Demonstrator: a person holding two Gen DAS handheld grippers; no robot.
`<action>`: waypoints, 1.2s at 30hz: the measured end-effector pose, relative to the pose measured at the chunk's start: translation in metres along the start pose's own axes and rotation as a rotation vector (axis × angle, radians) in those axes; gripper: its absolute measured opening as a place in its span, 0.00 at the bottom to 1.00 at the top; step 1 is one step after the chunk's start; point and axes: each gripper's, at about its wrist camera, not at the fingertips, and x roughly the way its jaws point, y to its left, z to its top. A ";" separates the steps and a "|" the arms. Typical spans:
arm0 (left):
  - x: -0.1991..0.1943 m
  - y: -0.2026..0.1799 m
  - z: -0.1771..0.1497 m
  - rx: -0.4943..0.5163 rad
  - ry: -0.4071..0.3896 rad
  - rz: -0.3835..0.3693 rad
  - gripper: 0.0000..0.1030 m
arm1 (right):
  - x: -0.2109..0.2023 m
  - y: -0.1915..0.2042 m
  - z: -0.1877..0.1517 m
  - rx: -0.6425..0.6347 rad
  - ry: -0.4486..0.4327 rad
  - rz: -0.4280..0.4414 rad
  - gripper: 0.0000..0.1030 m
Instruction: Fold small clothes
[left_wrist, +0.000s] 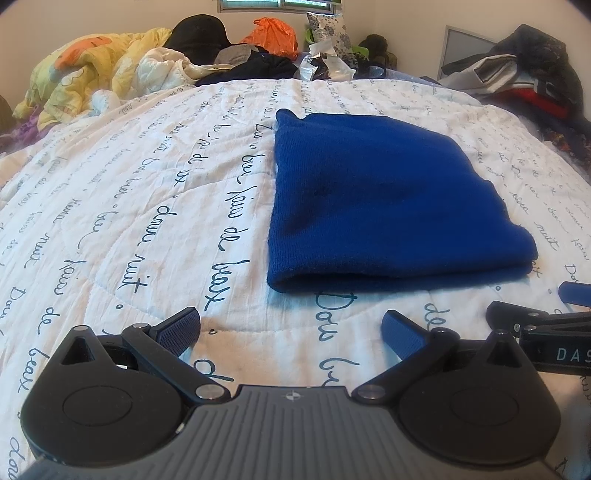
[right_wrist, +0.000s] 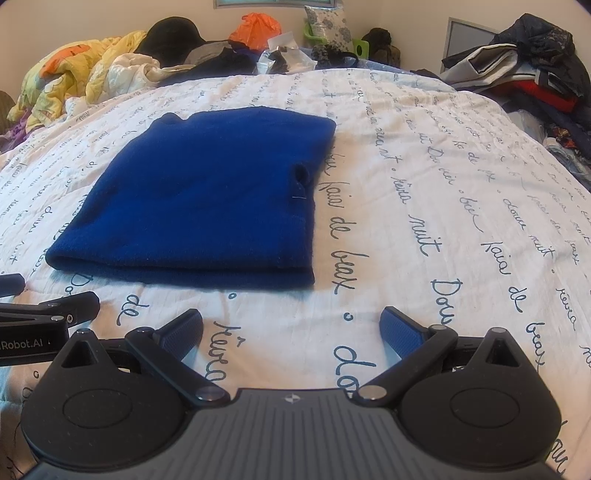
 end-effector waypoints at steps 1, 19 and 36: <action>0.000 0.000 0.000 0.002 0.002 -0.002 1.00 | 0.000 0.000 0.001 0.001 0.003 -0.001 1.00; 0.000 0.000 0.001 0.004 0.004 -0.004 1.00 | 0.000 0.001 0.001 0.005 0.002 -0.005 1.00; -0.003 0.003 -0.002 -0.006 -0.013 0.007 1.00 | -0.001 0.001 0.001 0.004 0.004 0.000 1.00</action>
